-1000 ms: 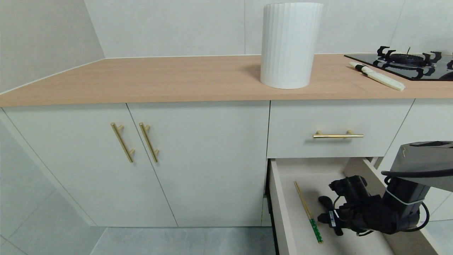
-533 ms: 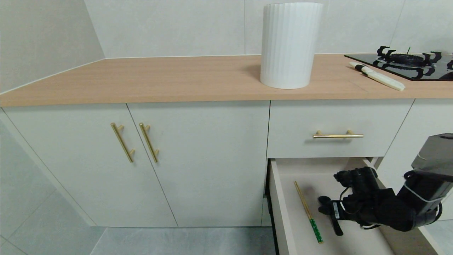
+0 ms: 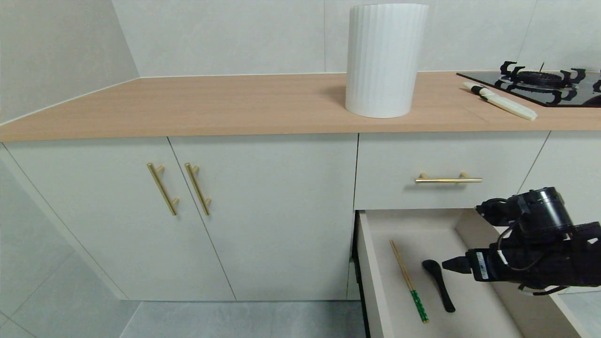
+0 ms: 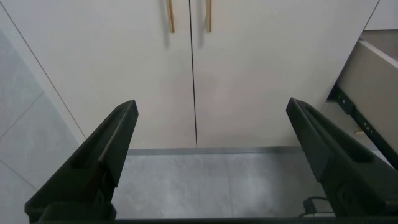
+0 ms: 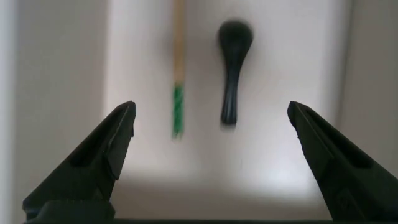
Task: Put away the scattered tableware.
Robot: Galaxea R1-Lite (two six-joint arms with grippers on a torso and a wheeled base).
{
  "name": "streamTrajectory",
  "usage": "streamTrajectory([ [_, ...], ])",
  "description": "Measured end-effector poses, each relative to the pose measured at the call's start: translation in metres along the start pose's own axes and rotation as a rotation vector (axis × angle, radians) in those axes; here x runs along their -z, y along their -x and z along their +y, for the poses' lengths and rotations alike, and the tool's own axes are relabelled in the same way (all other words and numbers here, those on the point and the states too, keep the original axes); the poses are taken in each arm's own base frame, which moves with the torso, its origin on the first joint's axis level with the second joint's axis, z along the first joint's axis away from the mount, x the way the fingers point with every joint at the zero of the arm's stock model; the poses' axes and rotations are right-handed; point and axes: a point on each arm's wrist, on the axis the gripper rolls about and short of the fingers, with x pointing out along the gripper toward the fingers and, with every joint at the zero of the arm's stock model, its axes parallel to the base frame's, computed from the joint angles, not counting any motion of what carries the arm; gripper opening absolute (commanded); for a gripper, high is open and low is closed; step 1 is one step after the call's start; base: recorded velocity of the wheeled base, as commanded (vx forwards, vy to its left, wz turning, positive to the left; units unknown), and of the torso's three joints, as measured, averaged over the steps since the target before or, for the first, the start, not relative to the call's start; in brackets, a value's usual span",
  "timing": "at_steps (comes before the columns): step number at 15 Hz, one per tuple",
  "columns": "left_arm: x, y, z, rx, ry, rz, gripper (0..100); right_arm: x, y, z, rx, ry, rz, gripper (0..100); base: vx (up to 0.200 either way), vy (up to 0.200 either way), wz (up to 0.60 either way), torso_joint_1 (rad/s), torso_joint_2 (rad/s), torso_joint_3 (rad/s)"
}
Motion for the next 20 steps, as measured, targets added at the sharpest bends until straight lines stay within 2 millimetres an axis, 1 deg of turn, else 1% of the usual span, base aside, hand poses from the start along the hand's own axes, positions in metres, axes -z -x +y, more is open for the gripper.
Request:
streamTrajectory([
  [1, 0.000, 0.000, 0.000, 0.000, 0.000, 0.000, 100, -0.001, 0.019, 0.004, -0.017, 0.020, 0.010, 100, 0.000, 0.000, 0.00, 0.000, 0.00, 0.000],
  [3, 0.000, 0.000, 0.000, 0.000, 0.000, 0.000, 100, -0.002, 0.049, 0.014, -0.057, 0.063, -0.012, 100, 0.000, 0.000, 0.00, 0.000, 0.00, 0.000],
  [4, 0.000, 0.000, 0.000, 0.000, -0.001, 0.000, 100, -0.002, 0.058, 0.017, -0.068, 0.077, -0.029, 100, 0.000, 0.000, 0.00, 0.000, 0.00, 0.000],
  [6, 0.000, 0.000, 0.000, 0.000, 0.000, 0.000, 100, -0.002, 0.069, 0.020, -0.081, 0.089, -0.061, 100, 0.000, 0.000, 0.00, 0.000, 0.00, 0.000],
  [9, 0.000, 0.000, 0.000, 0.000, 0.000, 0.000, 100, -0.003, 0.075, 0.021, -0.088, 0.113, -0.084, 100, 0.000, 0.000, 0.00, 0.000, 0.00, 0.000],
  [20, 0.000, 0.000, 0.000, 0.000, 0.000, 0.000, 100, -0.001, 0.077, 0.021, -0.087, 0.121, -0.075, 100, -0.200, 0.000, 0.00, 0.004, 0.00, 0.001],
])
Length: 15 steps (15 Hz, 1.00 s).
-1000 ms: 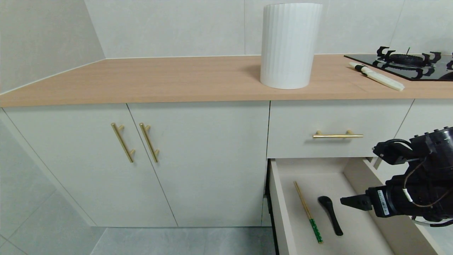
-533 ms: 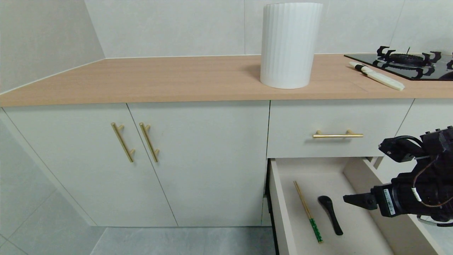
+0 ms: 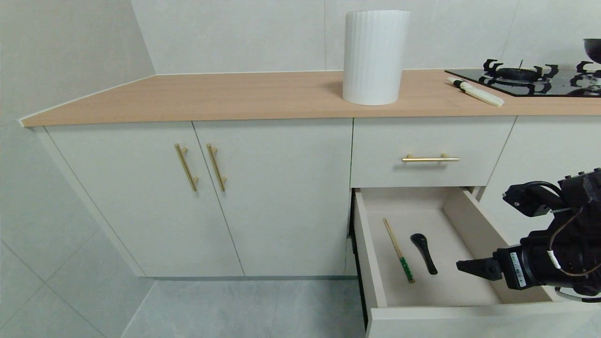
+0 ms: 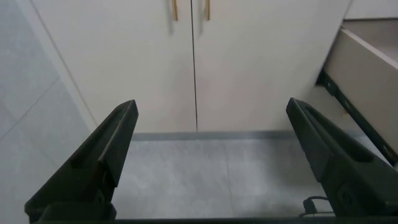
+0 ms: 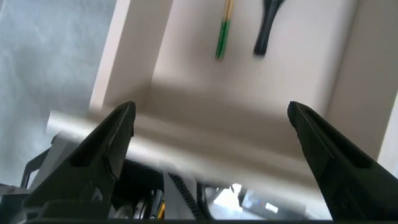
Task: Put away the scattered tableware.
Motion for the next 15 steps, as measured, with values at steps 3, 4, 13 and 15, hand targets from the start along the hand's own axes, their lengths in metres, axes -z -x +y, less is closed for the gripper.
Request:
streamTrajectory([
  [3, 0.000, 0.000, 0.000, 0.000, 0.000, 0.000, 100, 0.001, -0.001, 0.001, -0.003, 0.004, 0.004, 100, 0.000, 0.000, 0.00, 0.000, 0.00, 0.000],
  [4, 0.000, 0.000, 0.000, 0.000, 0.000, 0.000, 100, 0.001, -0.001, 0.002, -0.009, 0.010, 0.008, 100, 0.000, 0.000, 0.00, 0.000, 0.00, 0.000],
  [13, 0.000, 0.000, 0.000, 0.000, 0.000, 0.000, 100, 0.038, -0.029, 0.025, -0.083, 0.197, 0.234, 100, 0.000, 0.000, 0.00, 0.000, 0.00, 0.000],
  [15, 0.000, 0.000, 0.000, 0.000, 0.000, 0.000, 100, 0.046, -0.037, 0.028, -0.087, 0.224, 0.285, 100, 0.000, 0.000, 0.00, 0.000, 0.00, 0.000],
])
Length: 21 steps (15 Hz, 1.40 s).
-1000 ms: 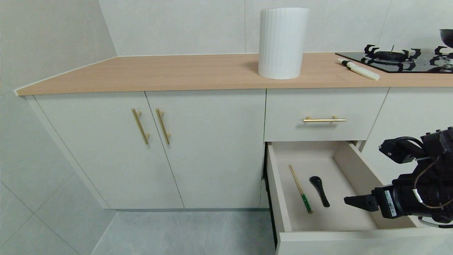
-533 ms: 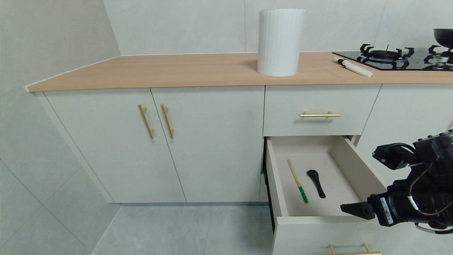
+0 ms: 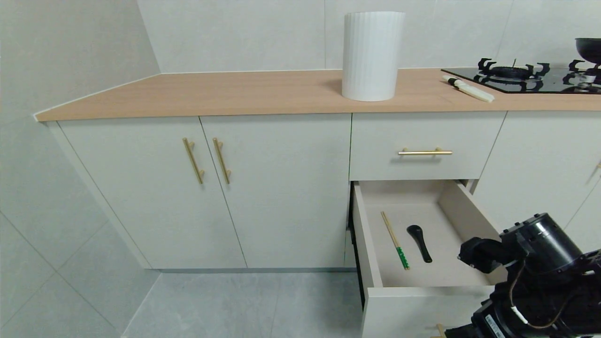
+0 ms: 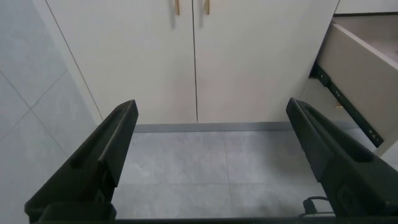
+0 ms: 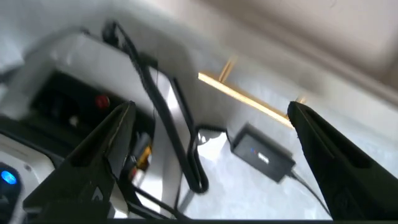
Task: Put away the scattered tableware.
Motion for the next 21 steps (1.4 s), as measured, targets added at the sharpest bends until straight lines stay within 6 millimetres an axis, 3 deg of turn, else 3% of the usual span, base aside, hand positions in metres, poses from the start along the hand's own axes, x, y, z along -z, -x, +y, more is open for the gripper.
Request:
streamTrajectory([
  [7, 0.000, 0.000, 0.000, 0.000, 0.000, 0.000, 100, -0.002, -0.023, -0.001, 0.093, -0.028, 0.082, 100, 0.000, 0.000, 0.00, 0.000, 0.00, 0.000],
  [12, 0.000, 0.000, 0.000, 0.000, 0.000, 0.000, 100, -0.023, -0.039, -0.007, 0.232, -0.216, 0.070, 100, 0.000, 0.000, 0.00, 0.000, 0.00, 0.000],
  [21, 0.000, 0.000, 0.000, 0.000, 0.000, 0.000, 100, -0.046, -0.060, -0.016, 0.349, -0.370, -0.015, 100, 0.000, 0.000, 0.00, 0.000, 0.00, 0.000],
])
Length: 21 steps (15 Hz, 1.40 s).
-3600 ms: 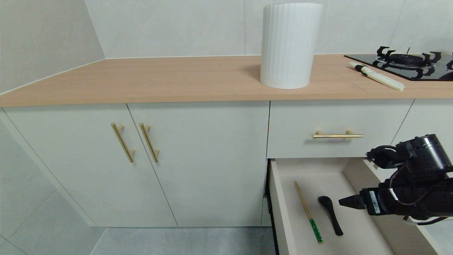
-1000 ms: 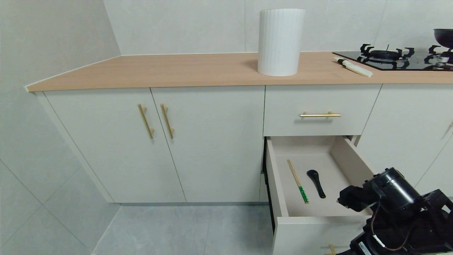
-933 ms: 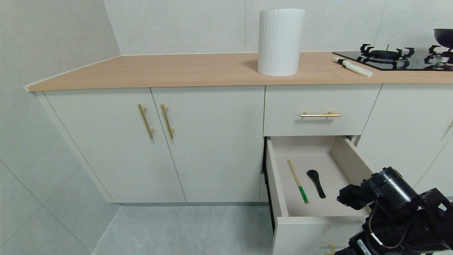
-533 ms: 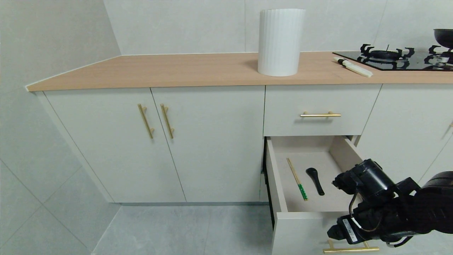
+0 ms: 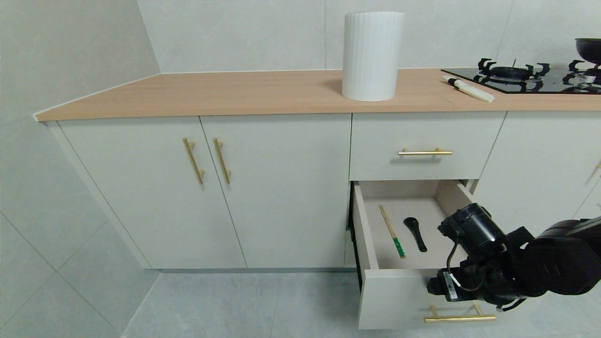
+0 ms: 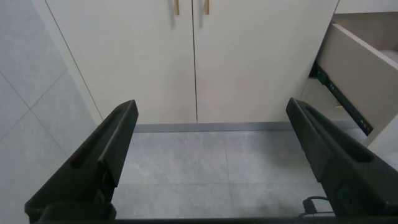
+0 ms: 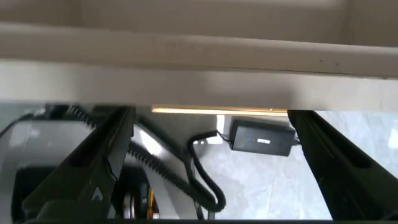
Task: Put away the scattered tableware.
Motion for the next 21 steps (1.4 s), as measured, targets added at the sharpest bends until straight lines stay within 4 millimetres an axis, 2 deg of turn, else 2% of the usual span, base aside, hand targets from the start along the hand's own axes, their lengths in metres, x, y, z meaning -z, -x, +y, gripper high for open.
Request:
streamTrajectory([
  [5, 0.000, 0.000, 0.000, 0.000, 0.000, 0.000, 100, -0.021, -0.019, -0.008, 0.002, -0.101, -0.137, 100, 0.000, 0.000, 0.00, 0.000, 0.00, 0.000],
  [11, 0.000, 0.000, 0.000, 0.000, 0.000, 0.000, 100, -0.035, -0.043, -0.016, 0.000, -0.205, -0.277, 100, 0.000, 0.000, 0.00, 0.000, 0.00, 0.000],
  [16, 0.000, 0.000, 0.000, 0.000, 0.000, 0.000, 100, -0.042, -0.057, -0.015, -0.020, -0.230, -0.373, 100, 0.000, 0.000, 0.00, 0.000, 0.00, 0.000],
  [21, 0.000, 0.000, 0.000, 0.000, 0.000, 0.000, 100, -0.059, -0.074, -0.012, -0.027, -0.167, -0.494, 100, 0.000, 0.000, 0.00, 0.000, 0.00, 0.000],
])
